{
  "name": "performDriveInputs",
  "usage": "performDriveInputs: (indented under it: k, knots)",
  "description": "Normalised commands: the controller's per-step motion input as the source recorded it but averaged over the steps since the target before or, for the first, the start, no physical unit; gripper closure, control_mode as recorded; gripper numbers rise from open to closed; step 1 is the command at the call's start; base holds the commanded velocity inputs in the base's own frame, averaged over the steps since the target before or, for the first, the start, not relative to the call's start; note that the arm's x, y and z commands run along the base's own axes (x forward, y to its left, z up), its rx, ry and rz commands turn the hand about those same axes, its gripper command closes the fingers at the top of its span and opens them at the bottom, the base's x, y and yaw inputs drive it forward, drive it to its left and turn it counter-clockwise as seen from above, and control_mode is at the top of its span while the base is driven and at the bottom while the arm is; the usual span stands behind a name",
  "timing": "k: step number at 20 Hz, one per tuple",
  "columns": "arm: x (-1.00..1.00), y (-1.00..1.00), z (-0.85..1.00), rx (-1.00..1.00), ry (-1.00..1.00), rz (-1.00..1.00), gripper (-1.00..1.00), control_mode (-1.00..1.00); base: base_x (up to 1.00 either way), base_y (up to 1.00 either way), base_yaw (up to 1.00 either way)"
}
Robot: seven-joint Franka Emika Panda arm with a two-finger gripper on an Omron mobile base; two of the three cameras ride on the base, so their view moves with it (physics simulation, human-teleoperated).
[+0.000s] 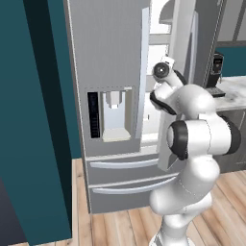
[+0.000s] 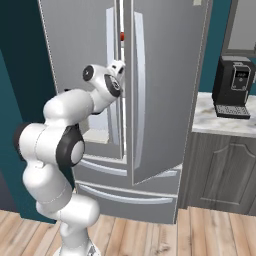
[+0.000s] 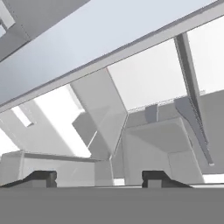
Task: Retrieve the apple and peach from the fridge and place them into the bowl on the dining table.
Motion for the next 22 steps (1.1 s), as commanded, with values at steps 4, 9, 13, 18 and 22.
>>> performDriveInputs:
  k: [4, 9, 13, 18, 22]
  knots:
    - [-0.08, -0.96, 0.00, 0.00, 0.06, -0.20, -1.00, -1.00, 0.00, 0.00, 0.00]
    - [-0.43, -1.00, -0.08, 0.00, 0.01, -0.31, -1.00, -1.00, 0.00, 0.00, 0.00]
    - [-0.41, -1.00, -0.13, 0.00, 0.00, -0.32, -1.00, -1.00, 0.00, 0.00, 0.00]
    - [-0.27, -1.00, -0.20, 0.00, 0.00, -0.31, -1.00, -1.00, 0.00, 0.00, 0.00]
    - [-0.27, -1.00, -0.25, 0.01, 0.00, -0.29, -1.00, -1.00, 0.00, 0.00, 0.00]
